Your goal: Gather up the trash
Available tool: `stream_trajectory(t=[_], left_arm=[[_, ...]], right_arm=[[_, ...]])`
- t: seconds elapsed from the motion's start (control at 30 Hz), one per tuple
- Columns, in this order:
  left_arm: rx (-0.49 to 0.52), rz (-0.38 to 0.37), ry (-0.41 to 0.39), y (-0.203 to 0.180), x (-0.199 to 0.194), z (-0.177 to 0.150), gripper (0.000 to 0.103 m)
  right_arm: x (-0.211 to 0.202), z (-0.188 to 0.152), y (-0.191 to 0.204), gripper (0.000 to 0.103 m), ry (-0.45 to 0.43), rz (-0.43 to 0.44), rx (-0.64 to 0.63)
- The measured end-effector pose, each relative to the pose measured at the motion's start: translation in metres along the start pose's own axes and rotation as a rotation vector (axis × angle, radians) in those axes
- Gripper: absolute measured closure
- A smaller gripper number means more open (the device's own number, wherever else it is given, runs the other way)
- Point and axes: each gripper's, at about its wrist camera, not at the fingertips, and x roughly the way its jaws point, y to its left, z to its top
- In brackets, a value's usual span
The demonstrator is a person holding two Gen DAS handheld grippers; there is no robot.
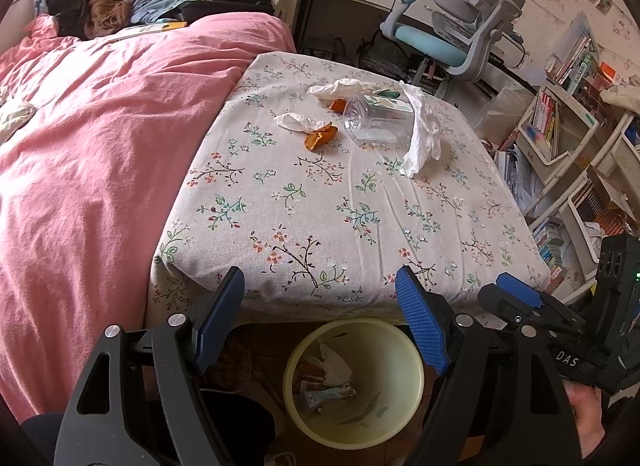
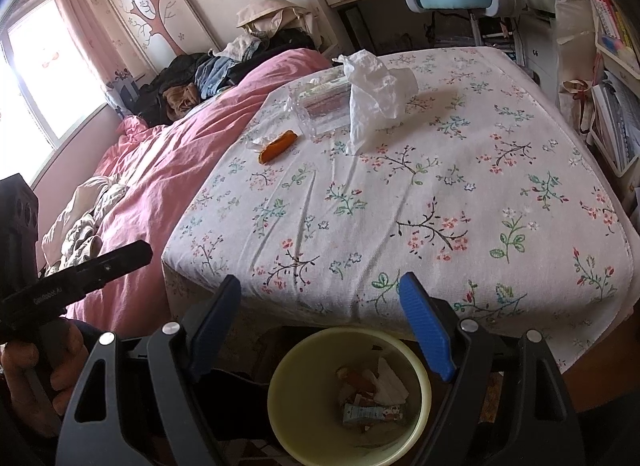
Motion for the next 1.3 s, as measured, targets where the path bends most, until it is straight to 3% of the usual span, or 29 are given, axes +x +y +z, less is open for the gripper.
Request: stream_trajectory(t=[0.37, 0.63, 0.83, 1.07, 1.3], left_arm=[[-0.014, 0.005, -0.001, 0.004, 0.003, 0.003, 0.028], [-0.079, 0.011, 0.000, 0.022, 0.011, 0.033, 0.028], [-0.097, 0.042, 0.014, 0.036, 0.030, 0.066, 0.028], [0.034, 0.046, 0.068, 0.012, 0.084, 0.096, 0.029], [0.122, 0.048, 0.096, -0.013, 0.134, 0.123, 0.038]], right_arm=[[-0.005, 0.017, 0.011, 0.025, -0.015, 0.021, -0.052], [-0.021, 0.067, 0.012, 0.025, -0.083, -0.050, -0.206], [-0.010, 0.076, -0.014, 0.025, -0.103, -0.047, -0.114], [0.001, 0.077, -0.013, 0.025, -0.067, -0.013, -0.120], [0.006, 0.078, -0.016, 0.025, -0.047, 0.004, -0.097]])
